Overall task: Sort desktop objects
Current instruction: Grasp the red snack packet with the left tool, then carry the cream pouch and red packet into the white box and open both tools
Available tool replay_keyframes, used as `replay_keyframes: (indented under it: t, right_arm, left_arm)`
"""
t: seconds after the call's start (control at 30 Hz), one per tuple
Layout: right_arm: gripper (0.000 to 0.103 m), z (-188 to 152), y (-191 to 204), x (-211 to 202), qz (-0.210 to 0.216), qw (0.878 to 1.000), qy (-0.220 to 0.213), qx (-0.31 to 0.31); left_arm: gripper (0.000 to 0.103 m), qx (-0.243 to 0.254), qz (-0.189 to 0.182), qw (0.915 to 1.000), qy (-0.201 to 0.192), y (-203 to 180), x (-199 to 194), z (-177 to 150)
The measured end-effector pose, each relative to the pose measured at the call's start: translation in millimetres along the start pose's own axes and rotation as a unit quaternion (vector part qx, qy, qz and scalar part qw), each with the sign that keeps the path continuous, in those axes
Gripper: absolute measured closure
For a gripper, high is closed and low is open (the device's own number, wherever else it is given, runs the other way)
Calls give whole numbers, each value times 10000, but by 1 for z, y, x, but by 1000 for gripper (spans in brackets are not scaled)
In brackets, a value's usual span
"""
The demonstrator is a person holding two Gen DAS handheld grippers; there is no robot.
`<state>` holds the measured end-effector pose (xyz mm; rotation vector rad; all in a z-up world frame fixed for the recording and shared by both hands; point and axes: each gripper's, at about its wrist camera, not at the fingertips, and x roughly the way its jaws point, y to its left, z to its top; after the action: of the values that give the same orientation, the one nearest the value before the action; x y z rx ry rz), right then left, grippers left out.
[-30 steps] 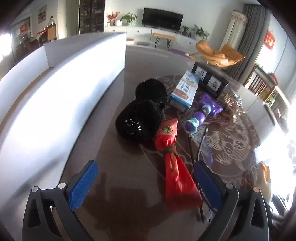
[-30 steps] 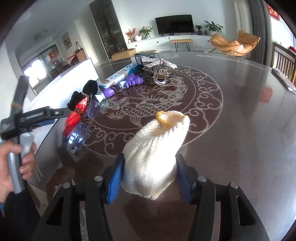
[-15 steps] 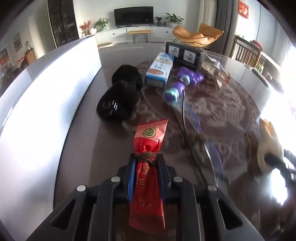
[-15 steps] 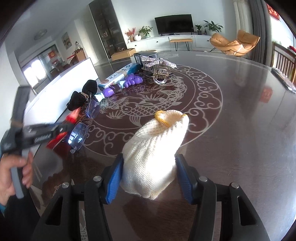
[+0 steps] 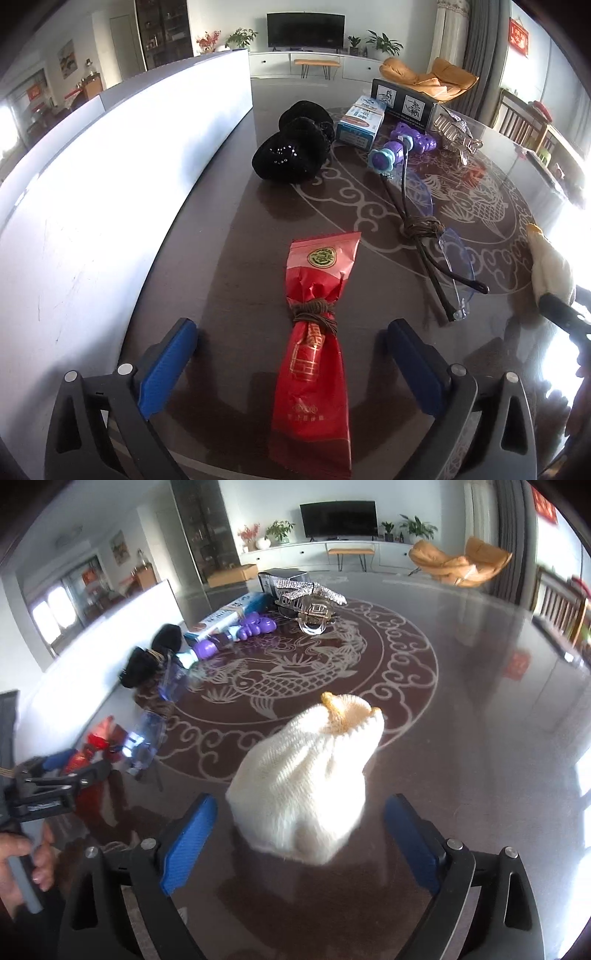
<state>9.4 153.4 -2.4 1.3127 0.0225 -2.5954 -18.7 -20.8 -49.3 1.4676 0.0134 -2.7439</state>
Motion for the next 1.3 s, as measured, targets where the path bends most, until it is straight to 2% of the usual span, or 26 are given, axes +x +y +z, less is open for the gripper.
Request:
replay_keyframes:
  t: [0.07,0.13,0.17,0.2,0.23,0.27,0.3,0.33,0.37,0.47,0.53,0.6,0.77,0.9,1.0,1.13,1.3]
  right_arm:
    - [8,4,9,8,-402,9989,75,-223]
    - [10,3,12,10,-427,9986,90,-307]
    - [14,2,11,8,-414,9986,64,-317]
    - [33,1,9,6,-416,9986,14,-314]
    - [48,0,8,1,-406,9985,-38,-352]
    - [49,0,7,-2,-421,9985,7,-363]
    - [52,-2,4,-5,-367,9988,70,-310]
    - [52,-5,2,-9,-321,9991,70,-251]
    - [52,-8,1,-15,-286,9994,53,-211]
    - [52,-21,-2,-36,-91,9999,-71,-46]
    - [52,-30,-3,-46,73,9999,-130,71]
    - [52,-39,-1,-47,124,9999,34,64]
    - [52,-49,15,-61,325,9994,-35,-146]
    - [52,-47,35,-57,459,9982,40,-395]
    - [52,-42,50,-55,664,9965,34,-510]
    - [52,-23,86,-62,945,9914,-127,-896]
    - [52,28,150,-96,1493,9740,-707,-1551]
  left_arm:
    - [0,-2,1,10000,-20,0,0,-1]
    - [0,0,-1,10000,-3,2,-3,-4]
    - [0,3,-3,10000,0,2,-4,-5]
    - [0,-2,-8,10000,6,2,-4,-5]
    - [0,12,-26,10000,31,2,-5,-5]
    - [6,41,-62,10000,53,1,-6,-5]
    - [19,92,-104,9999,-21,0,-9,-4]
    - [55,181,-168,9996,-140,-3,-14,-4]
    - [80,263,-249,9992,-175,-6,-17,-3]
    - [82,208,-857,9959,-192,-6,-21,-3]
    - [82,185,-1071,9931,-446,-5,-33,-2]
    - [82,57,-1378,9884,-633,0,-43,-2]
    - [82,-435,-1616,9822,-852,19,-57,-4]
    - [82,-748,-1704,9786,-875,28,-68,-11]
    - [82,-859,-1718,9759,-1036,35,-94,-18]
    - [82,-1081,-1653,9667,-1628,68,-154,-19]
    - [82,-1531,-1327,9564,-2102,130,-204,-7]
